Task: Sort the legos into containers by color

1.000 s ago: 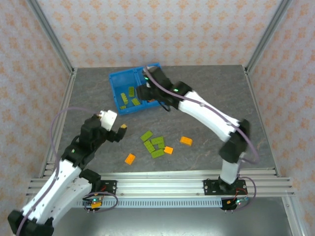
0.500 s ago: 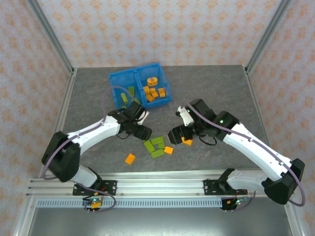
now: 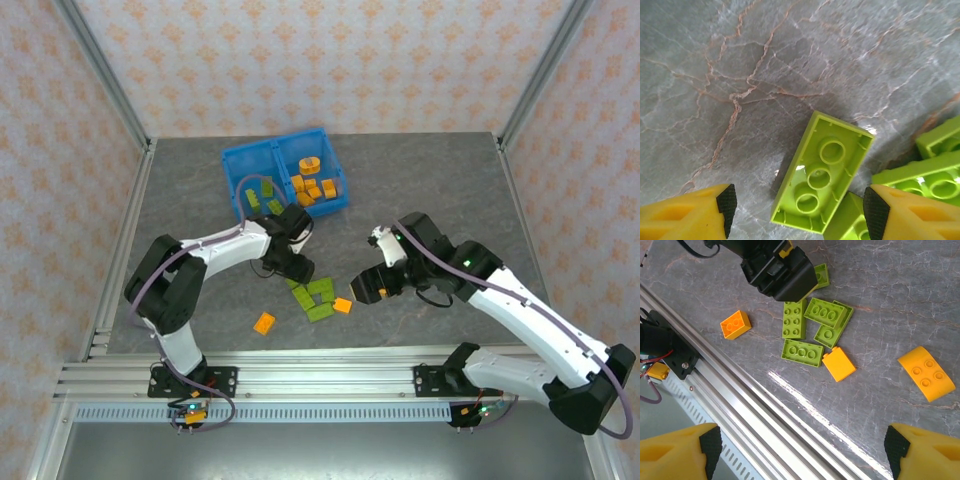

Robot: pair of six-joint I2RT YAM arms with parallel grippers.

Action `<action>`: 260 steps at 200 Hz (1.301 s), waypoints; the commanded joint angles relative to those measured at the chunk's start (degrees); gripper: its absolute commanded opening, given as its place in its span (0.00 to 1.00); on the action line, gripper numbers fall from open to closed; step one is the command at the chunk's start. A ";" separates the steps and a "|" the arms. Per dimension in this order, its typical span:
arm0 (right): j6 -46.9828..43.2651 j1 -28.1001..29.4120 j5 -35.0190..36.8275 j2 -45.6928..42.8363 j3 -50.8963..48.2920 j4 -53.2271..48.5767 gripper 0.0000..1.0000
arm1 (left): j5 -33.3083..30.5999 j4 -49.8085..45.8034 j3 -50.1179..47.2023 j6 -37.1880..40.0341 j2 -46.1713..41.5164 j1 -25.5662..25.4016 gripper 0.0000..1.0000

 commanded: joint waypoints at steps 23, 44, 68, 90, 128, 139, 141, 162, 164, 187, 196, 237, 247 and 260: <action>-0.21 -0.45 1.16 -1.74 -1.64 1.31 0.86 | 0.26 -0.17 -0.21 -1.20 2.29 -0.39 0.69; 0.42 -0.45 1.15 -2.10 -1.95 1.71 0.86 | 0.30 0.69 -0.68 -1.49 3.45 -0.52 0.65; 1.24 -0.45 1.41 -2.71 -2.06 2.17 0.86 | -0.40 1.22 -0.74 -1.95 4.42 -0.73 0.57; 1.61 -0.45 0.68 -3.15 -2.12 1.82 0.86 | -1.09 1.63 -0.83 -2.42 4.55 -0.82 0.48; 2.60 -0.45 -2.12 -2.80 -2.57 1.89 0.86 | -3.22 1.87 -1.15 -4.33 4.01 -0.82 0.39; 3.17 -0.45 -2.32 -2.82 -2.46 2.19 0.86 | -3.70 2.29 -1.45 -5.33 3.53 -0.82 0.38; 3.21 -0.45 -2.39 -2.80 -2.48 2.21 0.86 | -3.74 2.54 -1.53 -5.45 3.40 -0.82 0.38; 3.94 -0.45 -2.92 -2.82 -2.48 2.89 0.86 | -2.56 4.38 -2.11 -6.76 1.65 -0.82 0.35; 4.02 -0.45 -3.00 -2.83 -2.46 2.91 0.86 | -2.47 4.53 -2.18 -6.93 1.48 -0.82 0.35; 4.41 -0.45 -3.33 -2.89 -2.56 3.10 0.86 | -2.89 5.27 -1.75 -8.11 -1.81 -0.75 0.34; 4.45 -0.45 -3.32 -2.89 -2.50 3.05 0.86 | -3.82 4.76 -0.95 -8.42 -3.35 -0.65 0.34; 4.45 -0.45 -2.72 -3.61 -2.15 3.01 0.85 | -10.85 -1.01 7.20 -7.23 -9.81 1.57 0.34; 4.35 -0.45 -2.73 -3.84 -2.12 2.92 0.85 | -14.47 -2.02 9.12 -5.39 -10.81 2.61 0.34; 4.26 -0.45 -2.62 -4.21 -2.24 3.00 0.85 | -18.43 -2.60 11.36 -3.71 -11.24 5.04 0.35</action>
